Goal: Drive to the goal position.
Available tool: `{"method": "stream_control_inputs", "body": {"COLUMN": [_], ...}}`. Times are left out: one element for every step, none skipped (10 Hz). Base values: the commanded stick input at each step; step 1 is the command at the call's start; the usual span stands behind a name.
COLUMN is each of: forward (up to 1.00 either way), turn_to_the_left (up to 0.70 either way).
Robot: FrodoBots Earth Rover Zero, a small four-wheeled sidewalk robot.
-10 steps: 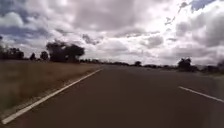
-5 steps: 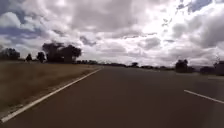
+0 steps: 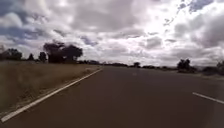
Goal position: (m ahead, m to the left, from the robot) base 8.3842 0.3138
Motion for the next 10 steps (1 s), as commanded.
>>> {"method": "stream_control_inputs", "body": {"forward": [0.7,0.7,0.7,0.7,0.7,0.7,0.7,0.7,0.7,0.7], "turn_to_the_left": [0.0,0.0,0.0,0.0,0.0,0.0,0.0,0.0,0.0,0.0]}}
